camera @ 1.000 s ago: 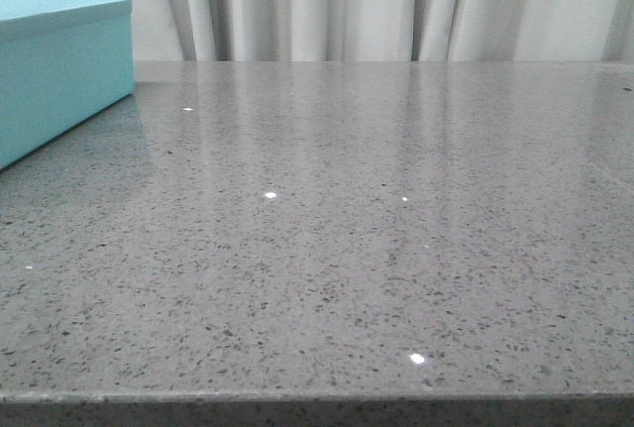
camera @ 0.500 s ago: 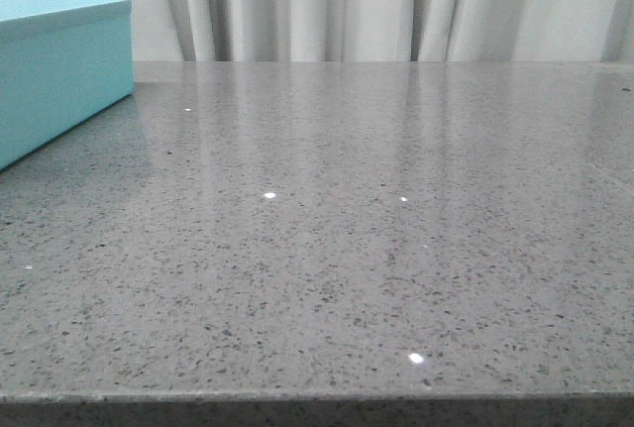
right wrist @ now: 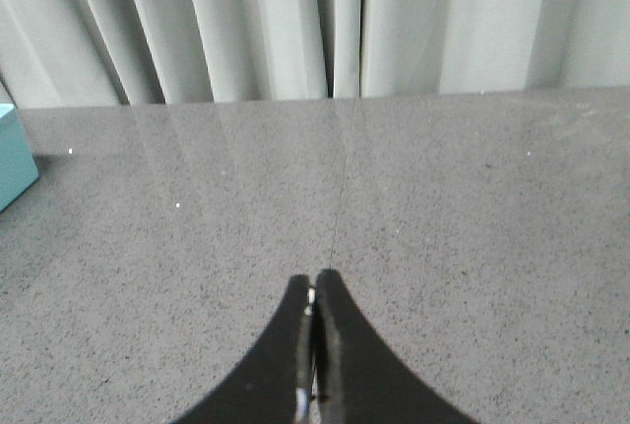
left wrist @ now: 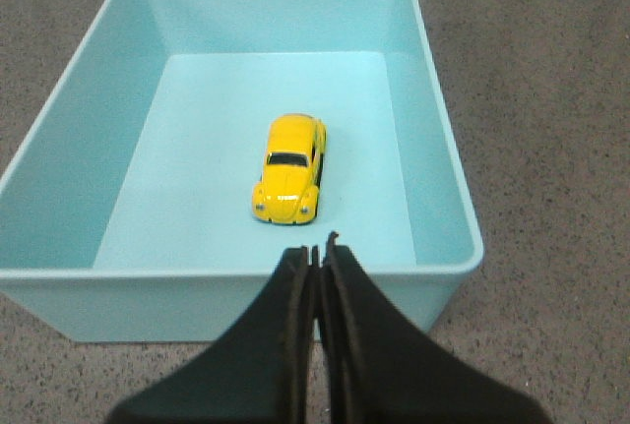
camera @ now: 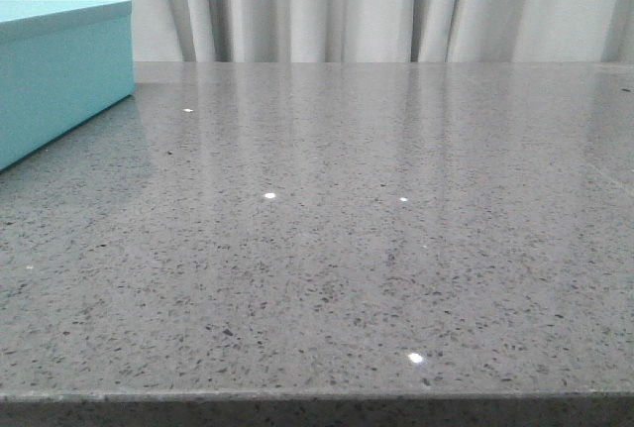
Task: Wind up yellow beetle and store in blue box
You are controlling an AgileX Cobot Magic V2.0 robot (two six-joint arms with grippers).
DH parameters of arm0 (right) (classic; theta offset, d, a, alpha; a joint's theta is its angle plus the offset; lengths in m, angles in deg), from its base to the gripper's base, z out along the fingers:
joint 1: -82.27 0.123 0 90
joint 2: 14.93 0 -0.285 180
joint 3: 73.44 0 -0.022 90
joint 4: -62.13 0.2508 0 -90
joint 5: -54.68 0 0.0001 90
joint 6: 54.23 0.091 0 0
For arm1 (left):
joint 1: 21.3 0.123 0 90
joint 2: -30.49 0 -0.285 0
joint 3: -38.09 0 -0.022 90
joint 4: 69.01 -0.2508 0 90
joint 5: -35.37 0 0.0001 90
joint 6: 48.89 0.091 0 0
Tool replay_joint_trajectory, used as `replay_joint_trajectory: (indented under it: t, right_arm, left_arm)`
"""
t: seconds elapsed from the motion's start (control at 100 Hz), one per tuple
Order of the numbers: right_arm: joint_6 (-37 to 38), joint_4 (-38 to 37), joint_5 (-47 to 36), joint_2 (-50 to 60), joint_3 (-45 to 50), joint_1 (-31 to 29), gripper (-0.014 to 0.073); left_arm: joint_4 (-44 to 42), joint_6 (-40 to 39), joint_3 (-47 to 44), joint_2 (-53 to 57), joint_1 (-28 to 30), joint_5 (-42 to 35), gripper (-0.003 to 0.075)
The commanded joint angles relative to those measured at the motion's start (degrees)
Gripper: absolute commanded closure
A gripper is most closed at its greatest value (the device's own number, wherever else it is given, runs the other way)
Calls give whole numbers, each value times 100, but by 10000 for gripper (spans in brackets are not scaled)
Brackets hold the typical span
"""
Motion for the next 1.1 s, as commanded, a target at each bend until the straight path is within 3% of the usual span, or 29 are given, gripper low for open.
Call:
replay_joint_trajectory:
  t: [0.0, 0.25, 0.54, 1.09]
  right_arm:
    - [-55, -230, -759, 119, 108, -5, 652]
    - [-55, -236, -1407, 726, 902, -5, 652]
    - [-55, -230, -1594, 1375, 1483, -5, 652]
    - [-55, -230, -1565, 1376, 1483, -5, 652]
  left_arm:
    - [59, -42, -307, 416, 15, -541, 741]
    - [59, -30, -1295, 1576, 15, -576, 741]
    - [59, -30, -1728, 2651, 15, -585, 741]
    - [59, -30, -1728, 2721, 15, -585, 741]
